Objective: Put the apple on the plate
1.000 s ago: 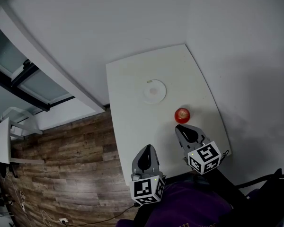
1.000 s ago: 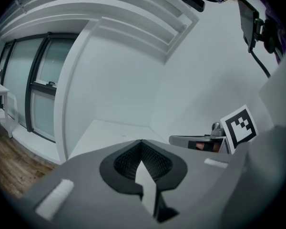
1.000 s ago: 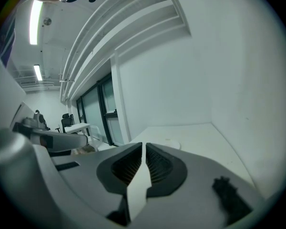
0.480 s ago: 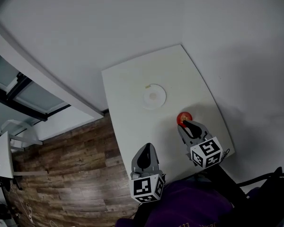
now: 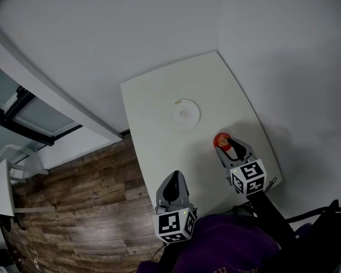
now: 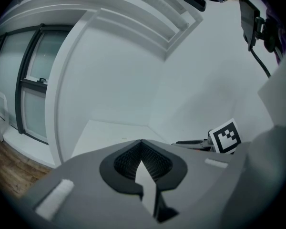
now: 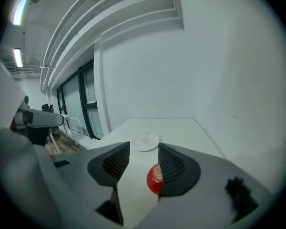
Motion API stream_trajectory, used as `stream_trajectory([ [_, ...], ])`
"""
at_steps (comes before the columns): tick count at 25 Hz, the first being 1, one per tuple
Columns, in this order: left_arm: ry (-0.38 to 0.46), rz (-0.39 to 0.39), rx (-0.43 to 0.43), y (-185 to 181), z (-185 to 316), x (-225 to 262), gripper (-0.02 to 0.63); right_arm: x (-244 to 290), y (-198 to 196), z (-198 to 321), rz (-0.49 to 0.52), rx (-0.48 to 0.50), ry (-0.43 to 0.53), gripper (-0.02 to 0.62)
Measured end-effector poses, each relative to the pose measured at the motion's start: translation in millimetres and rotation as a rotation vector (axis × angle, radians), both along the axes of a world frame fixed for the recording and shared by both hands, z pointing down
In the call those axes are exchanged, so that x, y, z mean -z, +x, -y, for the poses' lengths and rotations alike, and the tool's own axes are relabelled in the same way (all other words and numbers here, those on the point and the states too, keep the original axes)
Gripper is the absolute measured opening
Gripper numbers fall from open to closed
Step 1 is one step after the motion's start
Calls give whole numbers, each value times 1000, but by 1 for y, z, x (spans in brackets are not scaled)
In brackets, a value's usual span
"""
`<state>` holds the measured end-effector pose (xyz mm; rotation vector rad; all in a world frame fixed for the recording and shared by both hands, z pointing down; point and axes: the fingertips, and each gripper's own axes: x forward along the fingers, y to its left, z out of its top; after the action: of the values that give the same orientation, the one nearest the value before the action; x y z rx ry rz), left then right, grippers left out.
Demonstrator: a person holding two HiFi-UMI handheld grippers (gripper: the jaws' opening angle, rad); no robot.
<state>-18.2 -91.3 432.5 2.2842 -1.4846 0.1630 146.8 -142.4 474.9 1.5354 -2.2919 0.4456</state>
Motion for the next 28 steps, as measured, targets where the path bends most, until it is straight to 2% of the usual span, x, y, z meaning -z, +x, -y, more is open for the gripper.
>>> stream_trajectory([
  [13,-8,13,23,-10,-2,-3,6,-34,14,7,-80,-8,-55,299],
  [28,-18,34,33,-15,1,-6,6,-72,26,16,-98,-36,-143,359],
])
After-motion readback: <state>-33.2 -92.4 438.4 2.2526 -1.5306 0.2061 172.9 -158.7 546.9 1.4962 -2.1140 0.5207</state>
